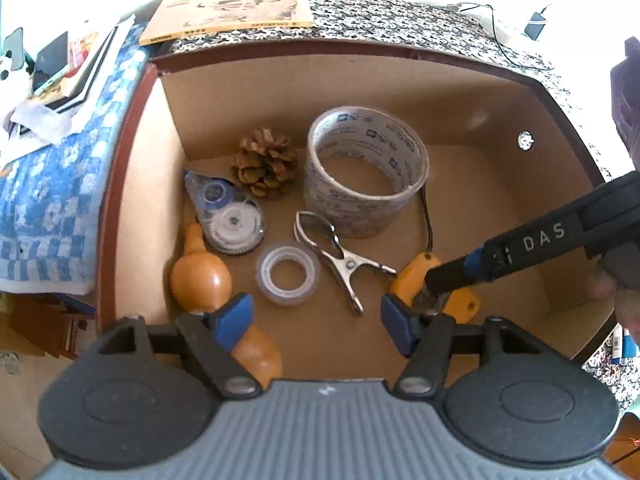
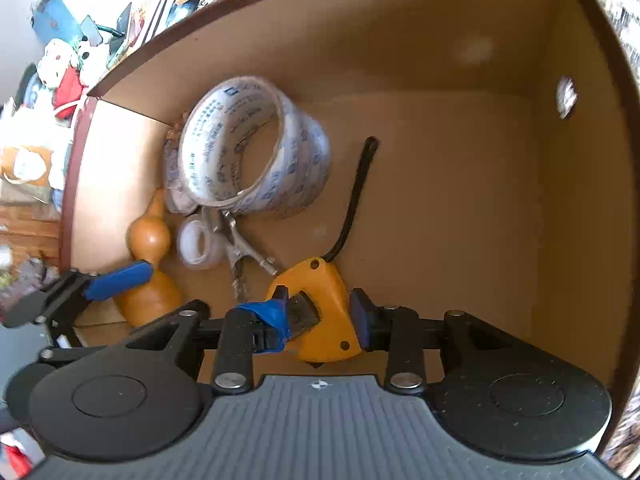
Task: Organize rigid objects
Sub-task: 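Open the right tool to release the tape measure in the box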
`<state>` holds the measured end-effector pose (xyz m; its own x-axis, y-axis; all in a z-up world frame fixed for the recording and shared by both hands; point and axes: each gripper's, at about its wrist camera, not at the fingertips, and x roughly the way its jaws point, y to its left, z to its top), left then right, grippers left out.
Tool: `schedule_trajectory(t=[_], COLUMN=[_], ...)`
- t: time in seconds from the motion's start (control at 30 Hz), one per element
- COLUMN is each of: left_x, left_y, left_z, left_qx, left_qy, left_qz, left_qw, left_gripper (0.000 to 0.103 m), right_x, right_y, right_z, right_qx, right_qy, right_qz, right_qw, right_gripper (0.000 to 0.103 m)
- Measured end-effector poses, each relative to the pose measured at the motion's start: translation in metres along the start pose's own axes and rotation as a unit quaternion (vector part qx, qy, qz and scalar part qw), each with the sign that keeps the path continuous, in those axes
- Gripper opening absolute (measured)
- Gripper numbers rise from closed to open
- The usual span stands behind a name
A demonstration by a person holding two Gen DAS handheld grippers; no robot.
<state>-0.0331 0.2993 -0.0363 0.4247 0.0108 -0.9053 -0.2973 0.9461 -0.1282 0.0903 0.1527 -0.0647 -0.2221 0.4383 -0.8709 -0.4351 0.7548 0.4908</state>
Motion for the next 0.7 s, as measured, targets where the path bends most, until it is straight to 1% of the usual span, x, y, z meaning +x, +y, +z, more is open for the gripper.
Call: schedule_trajectory(t=[0.07,0.1,0.23,0.33,0.43,0.7], left_x=[-0.002,-0.003,-0.007,-0.009,-0.015,-0.034], left_y=[0.002,0.003,-0.001,-0.006,-0.010,-0.033], left_z=[0.000,0.000,-0.001,-0.001,-0.003,-0.008], left_qx=[0.000,0.000,0.005,0.011,0.013,0.019], left_qy=[-0.001,-0.002,-0.008,-0.013,-0.022,-0.049], left_qz=[-0.008,-0.010,-0.004,0.010,0.021,0.056], left_qw=[1.0000,0.9999,0.9999,0.9998,0.9994,0.9970], left_gripper=[0.064,0.064,0.065,0.065,0.066,0.067], right_x=[0.007,0.011,0.020,0.017,0.004,-0.025], right_y=[0.001,0.005,0.020,0.027,0.027,0.018], right_z=[-0.001,-0.002,-0.005,-0.008,-0.014,-0.033], right_qx=[0.019,0.020,-0.001,-0.014,-0.030,-0.040], right_qy=[0.011,0.007,0.000,-0.023,-0.047,-0.096], right_qz=[0.026,0.032,0.044,0.036,0.024,0.029], right_qw=[0.999,0.999,0.999,0.999,0.998,0.994], right_gripper=[0.018,0.018,0.018,0.017,0.018,0.018])
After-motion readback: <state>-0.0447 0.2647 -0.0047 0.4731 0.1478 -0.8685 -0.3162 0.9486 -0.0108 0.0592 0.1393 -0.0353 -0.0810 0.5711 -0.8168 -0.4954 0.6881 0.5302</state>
